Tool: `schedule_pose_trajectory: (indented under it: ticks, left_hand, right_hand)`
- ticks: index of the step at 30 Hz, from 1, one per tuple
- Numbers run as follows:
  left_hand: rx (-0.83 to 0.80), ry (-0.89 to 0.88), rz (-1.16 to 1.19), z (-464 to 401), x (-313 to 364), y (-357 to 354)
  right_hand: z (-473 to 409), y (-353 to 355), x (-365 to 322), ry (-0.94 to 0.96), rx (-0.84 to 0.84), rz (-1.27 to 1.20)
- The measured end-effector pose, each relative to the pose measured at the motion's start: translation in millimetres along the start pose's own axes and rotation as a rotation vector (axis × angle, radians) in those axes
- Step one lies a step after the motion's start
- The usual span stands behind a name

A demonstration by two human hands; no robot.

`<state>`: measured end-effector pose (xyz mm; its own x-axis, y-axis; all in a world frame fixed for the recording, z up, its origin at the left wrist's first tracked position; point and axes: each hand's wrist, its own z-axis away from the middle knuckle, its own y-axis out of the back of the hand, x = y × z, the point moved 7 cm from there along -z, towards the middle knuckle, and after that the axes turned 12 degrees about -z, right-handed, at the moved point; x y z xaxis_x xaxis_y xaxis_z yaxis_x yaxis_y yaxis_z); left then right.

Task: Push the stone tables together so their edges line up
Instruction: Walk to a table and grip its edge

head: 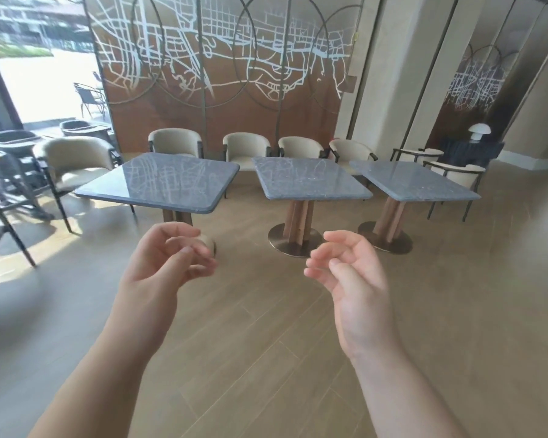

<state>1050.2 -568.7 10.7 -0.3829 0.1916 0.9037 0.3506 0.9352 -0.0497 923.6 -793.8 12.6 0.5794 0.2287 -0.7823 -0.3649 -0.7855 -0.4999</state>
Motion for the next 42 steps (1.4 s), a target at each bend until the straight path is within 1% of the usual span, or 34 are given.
schedule_pose_trajectory:
  ticks: [7,14,23,30,36,39,42]
  left_hand:
    - [0.149,0.006,-0.078,-89,-39,37]
    - [0.234,0.009,-0.15,-181,-77,62]
    - [0.325,0.065,-0.132,-269,-144,113]
    - [0.29,0.086,-0.125,-360,-213,173]
    - [0.271,0.121,-0.119,-448,-256,235]
    - [0.239,0.153,-0.119,-485,-280,246]
    - [0.194,0.187,-0.11,-516,-305,240]
  right_hand:
    - [-105,-35,83,-0.068,-0.099,-0.065]
    - [-219,-66,154,-0.124,-0.214,-0.078]
    - [-307,-110,256,-0.229,-0.275,-0.045]
    - [-374,-161,343,-0.236,-0.245,-0.011]
    - [-428,-218,418,-0.251,-0.225,0.039]
    - [-450,-226,448,-0.266,-0.192,0.056]
    - [-470,-219,470,-0.285,-0.142,0.062]
